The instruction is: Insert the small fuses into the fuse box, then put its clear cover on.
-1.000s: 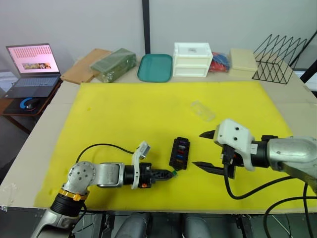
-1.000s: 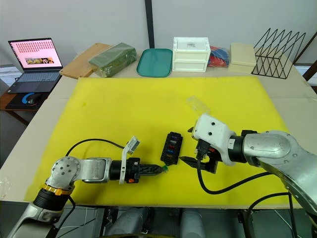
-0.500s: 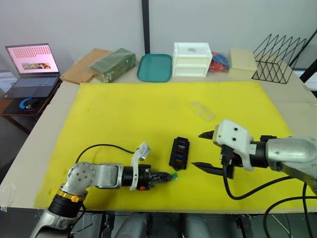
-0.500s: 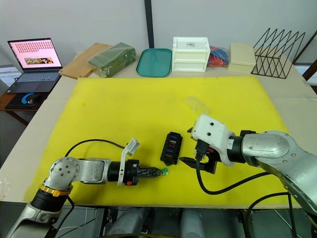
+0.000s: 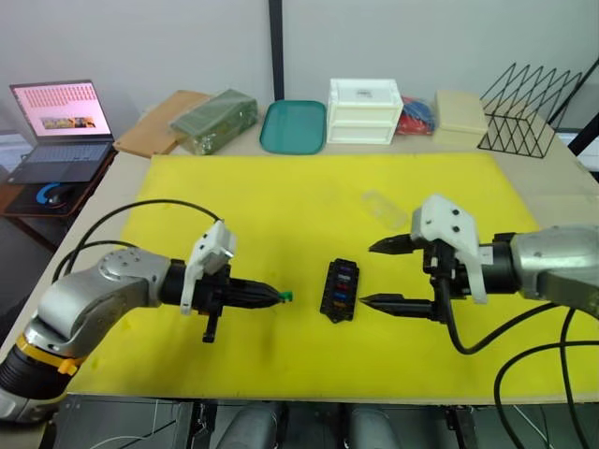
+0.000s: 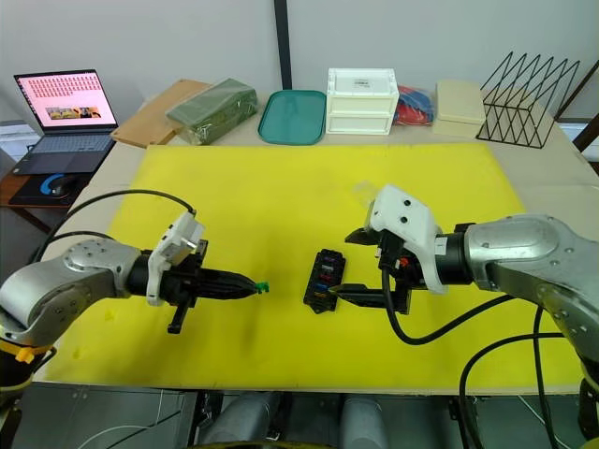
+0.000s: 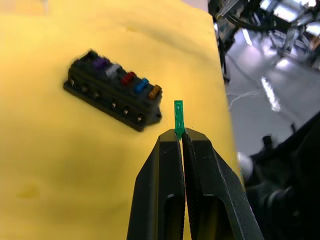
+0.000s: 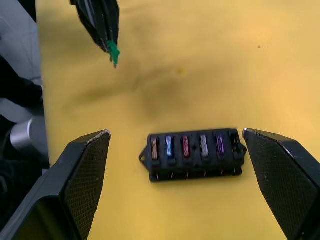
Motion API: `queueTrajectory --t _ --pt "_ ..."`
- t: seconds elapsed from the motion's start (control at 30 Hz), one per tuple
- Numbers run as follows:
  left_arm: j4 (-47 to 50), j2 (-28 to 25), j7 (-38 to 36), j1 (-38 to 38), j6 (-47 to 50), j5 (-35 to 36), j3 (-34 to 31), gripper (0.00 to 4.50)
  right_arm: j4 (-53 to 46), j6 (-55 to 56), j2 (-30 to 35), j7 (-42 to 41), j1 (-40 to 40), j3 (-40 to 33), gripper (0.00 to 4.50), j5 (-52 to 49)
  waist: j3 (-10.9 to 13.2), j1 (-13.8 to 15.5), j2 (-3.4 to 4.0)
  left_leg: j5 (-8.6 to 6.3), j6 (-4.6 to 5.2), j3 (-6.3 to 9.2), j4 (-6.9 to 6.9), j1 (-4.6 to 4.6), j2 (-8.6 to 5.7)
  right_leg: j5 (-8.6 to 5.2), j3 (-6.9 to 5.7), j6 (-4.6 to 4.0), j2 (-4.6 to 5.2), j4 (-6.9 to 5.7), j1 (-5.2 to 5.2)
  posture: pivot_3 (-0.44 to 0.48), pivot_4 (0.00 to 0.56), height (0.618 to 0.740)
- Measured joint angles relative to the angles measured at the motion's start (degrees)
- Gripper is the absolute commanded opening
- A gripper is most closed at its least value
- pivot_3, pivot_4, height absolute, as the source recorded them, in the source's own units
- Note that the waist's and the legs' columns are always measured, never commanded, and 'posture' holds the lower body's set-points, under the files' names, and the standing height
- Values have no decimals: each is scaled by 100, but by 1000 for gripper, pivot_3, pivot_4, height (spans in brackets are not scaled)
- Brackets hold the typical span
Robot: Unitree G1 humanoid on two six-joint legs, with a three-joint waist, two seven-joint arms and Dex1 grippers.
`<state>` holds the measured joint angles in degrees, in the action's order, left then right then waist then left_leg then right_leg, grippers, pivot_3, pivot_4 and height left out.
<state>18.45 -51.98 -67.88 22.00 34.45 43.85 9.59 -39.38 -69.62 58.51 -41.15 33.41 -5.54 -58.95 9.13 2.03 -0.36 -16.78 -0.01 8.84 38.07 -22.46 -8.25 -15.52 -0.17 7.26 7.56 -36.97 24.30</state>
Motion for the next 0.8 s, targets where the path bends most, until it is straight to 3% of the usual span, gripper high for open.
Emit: queueTrajectory --t 0.17,0.27,0.47,0.8 --pt "-878 488 -672 928 -1104 -1095 327 51 521 -384 -518 264 856 569 4500 -87 10 37 -13 -2 3 8 2 -7 -4 1 -6 1 1 7 -1 0 150 740" --pt "-1326 823 -814 1260 -1357 -1444 506 0 625 -513 -778 337 1086 866 3872 -67 13 -3 -18 -3 6 6 6 -12 -6 2 -5 2 2 7 5 0 150 740" --pt "-1643 1250 -988 1617 -1526 -1758 534 0 757 -637 -1097 524 1324 1245 1812 167 13 -129 -18 -2 4 7 7 -12 -5 2 -5 2 1 -7 11 0 150 740" --pt "-1715 1556 -1039 1652 -1466 -1831 510 0 921 -720 -1362 649 1523 1676 1812 689 13 -145 -18 -2 3 8 8 -12 -5 1 -5 2 -1 -12 15 0 150 740"
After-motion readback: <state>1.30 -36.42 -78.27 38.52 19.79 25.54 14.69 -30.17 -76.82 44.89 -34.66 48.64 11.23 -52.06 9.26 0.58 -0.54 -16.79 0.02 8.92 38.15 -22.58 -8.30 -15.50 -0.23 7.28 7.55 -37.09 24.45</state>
